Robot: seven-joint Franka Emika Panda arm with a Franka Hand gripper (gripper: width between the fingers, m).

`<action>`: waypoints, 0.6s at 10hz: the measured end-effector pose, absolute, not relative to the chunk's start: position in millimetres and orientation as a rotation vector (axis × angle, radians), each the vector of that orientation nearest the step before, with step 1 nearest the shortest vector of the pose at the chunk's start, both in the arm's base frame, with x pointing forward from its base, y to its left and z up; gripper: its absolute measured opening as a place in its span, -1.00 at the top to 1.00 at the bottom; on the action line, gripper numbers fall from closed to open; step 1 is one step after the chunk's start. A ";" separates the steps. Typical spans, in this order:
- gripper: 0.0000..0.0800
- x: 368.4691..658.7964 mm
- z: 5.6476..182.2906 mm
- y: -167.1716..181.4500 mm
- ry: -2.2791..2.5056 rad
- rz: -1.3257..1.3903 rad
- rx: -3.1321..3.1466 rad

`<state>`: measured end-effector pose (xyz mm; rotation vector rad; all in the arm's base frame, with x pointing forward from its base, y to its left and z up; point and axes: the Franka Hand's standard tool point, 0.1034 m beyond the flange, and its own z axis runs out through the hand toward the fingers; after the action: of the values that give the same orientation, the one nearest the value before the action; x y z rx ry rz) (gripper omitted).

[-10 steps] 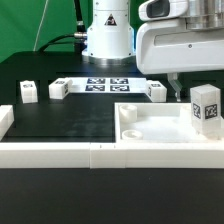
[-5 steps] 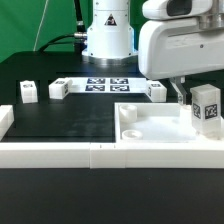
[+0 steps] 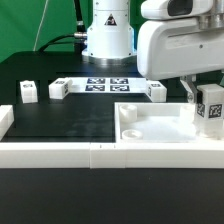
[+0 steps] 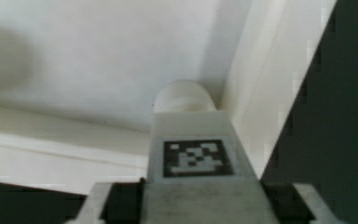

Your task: Assemble one leg

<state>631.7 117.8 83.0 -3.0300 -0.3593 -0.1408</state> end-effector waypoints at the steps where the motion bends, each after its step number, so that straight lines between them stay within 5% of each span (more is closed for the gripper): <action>1: 0.27 631.6 82.7 117.6 -0.358 -0.140 -3.030; 6: 0.26 631.3 81.2 117.0 0.322 -0.127 -3.000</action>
Offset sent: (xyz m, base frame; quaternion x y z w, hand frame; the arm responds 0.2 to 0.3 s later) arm 0.0000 0.0000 0.0000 0.0000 0.0000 0.1593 0.9872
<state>631.3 117.0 81.2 -3.0002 0.3220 -0.1268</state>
